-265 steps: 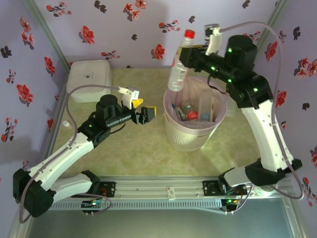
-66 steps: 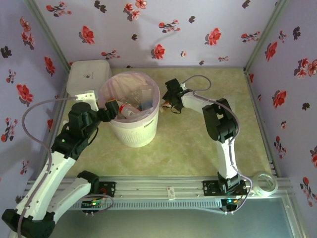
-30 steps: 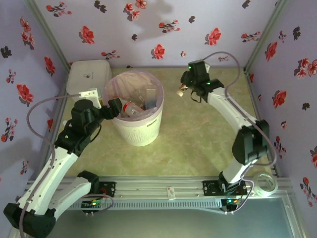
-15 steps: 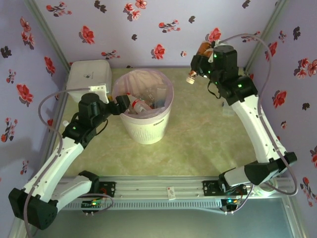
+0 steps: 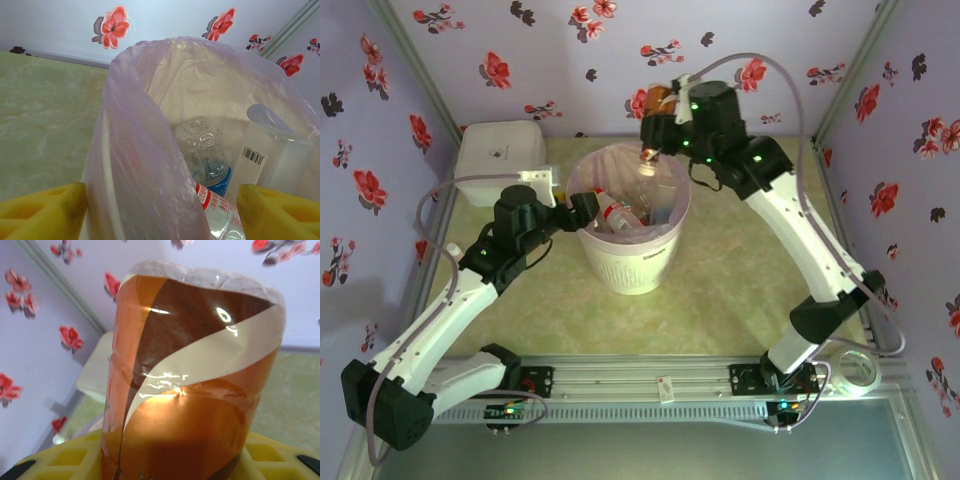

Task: Put the plastic bottles in the bin

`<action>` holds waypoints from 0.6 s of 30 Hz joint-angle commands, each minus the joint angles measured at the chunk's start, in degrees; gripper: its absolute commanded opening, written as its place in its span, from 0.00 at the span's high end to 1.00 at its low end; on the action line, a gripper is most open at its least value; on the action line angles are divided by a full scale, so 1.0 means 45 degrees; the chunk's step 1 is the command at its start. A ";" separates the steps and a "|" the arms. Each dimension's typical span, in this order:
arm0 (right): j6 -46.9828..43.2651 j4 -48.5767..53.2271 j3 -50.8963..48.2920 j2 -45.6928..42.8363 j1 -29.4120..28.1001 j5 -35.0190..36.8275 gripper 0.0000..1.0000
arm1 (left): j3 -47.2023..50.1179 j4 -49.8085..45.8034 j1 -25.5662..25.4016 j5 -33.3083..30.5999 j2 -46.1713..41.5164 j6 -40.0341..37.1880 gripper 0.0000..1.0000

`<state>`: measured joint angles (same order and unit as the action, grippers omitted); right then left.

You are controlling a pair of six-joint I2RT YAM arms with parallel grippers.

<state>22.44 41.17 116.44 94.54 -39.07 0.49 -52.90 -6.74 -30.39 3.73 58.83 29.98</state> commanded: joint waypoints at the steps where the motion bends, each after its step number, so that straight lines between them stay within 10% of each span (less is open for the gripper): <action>1: -0.0446 0.1068 0.0615 0.0502 -0.0681 -0.0715 0.52 | -0.0255 0.0033 -0.0199 0.0554 0.0207 0.0162 0.22; 18: -0.1424 0.4122 0.0949 0.2845 -0.1481 -0.0536 0.52 | -0.0059 0.0602 -0.0241 0.0180 0.0265 0.0585 0.24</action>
<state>18.39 56.45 119.11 106.34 -44.95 -3.75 -52.88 -5.80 -30.50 3.51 59.31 31.64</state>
